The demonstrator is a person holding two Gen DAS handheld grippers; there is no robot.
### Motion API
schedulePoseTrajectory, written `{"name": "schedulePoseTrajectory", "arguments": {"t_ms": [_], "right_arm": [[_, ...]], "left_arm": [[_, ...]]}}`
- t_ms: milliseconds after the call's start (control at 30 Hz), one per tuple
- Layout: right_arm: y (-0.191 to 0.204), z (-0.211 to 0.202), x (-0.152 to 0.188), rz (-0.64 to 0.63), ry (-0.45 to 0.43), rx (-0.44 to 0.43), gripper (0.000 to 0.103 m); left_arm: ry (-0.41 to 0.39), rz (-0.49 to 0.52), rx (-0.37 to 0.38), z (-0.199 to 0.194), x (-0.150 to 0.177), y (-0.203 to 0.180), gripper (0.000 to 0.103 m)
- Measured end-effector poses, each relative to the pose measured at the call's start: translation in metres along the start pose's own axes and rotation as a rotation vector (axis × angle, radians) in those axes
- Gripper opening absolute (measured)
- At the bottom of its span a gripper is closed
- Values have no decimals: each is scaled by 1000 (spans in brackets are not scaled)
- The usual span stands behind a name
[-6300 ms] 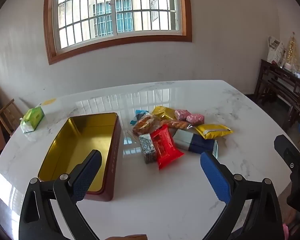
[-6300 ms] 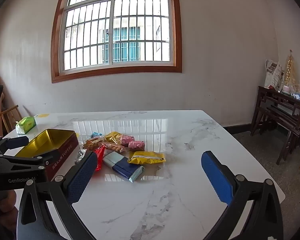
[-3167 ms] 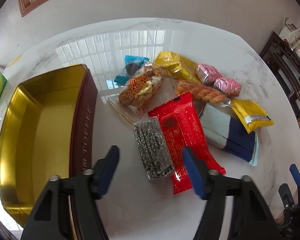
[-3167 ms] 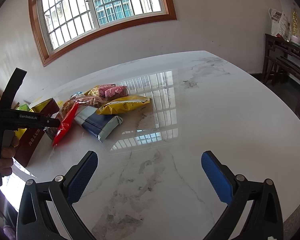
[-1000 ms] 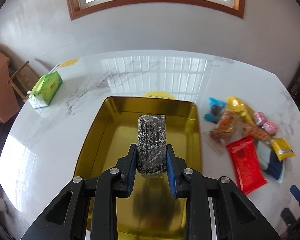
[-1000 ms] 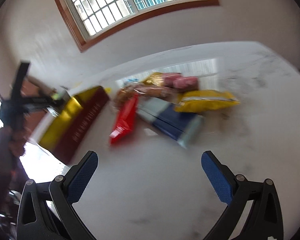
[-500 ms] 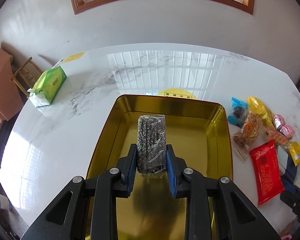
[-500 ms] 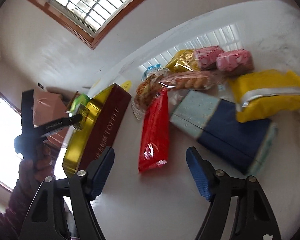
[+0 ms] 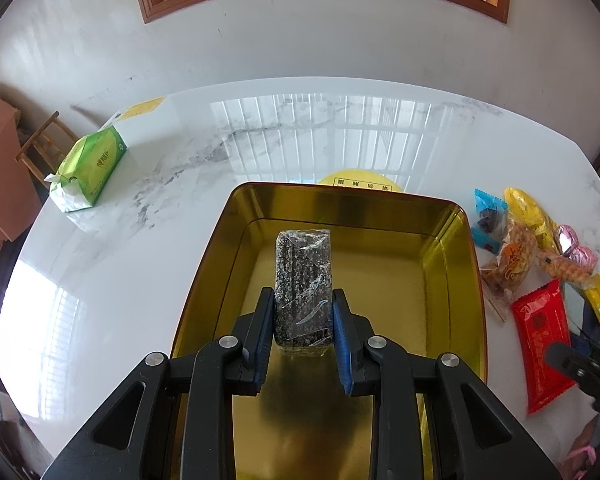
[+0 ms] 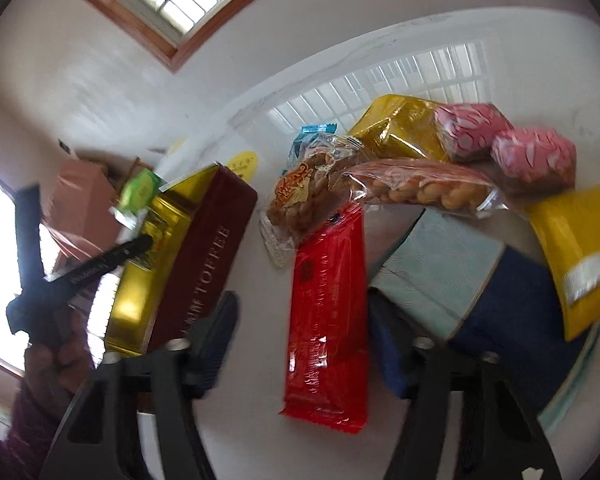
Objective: Organize snacks
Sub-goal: 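Lower the black packet into the tin and open the left gripper while the right gripper grasps the red packet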
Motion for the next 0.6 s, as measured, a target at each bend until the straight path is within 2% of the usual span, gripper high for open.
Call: {"name": "schedulePoseTrajectory", "arguments": {"t_ms": [33, 67, 200, 300, 367, 467, 600], "right_arm": [[-1, 1, 1, -12, 10, 13, 30], [-2, 4, 2, -25, 28, 26, 23], [1, 3, 5, -72, 22, 43, 22], [1, -1, 7, -45, 10, 9, 18], [4, -8, 10, -22, -8, -19, 16], [6, -19, 18, 21, -26, -65, 13], [4, -33, 27, 79, -53, -108, 11]], "left_arm": [[1, 1, -1, 1, 1, 0, 28], [3, 3, 0, 2, 1, 0, 28], [-5, 3, -10, 8, -2, 4, 29], [9, -25, 2, 11, -5, 11, 29], [-11, -36, 12, 7, -9, 15, 29], [-30, -28, 3, 0, -12, 20, 38], [-37, -63, -2, -8, -10, 29, 41]]}}
Point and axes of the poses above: each gripper's, at about its wrist camera, not at the fingertips, and z roughly the way its jaws point, y to its left, x to its underside, the point moved 8 cm from there along z, roughly the way its jaws point, and after that the axes turned 6 degrees about -x, right-handed, at the moved point
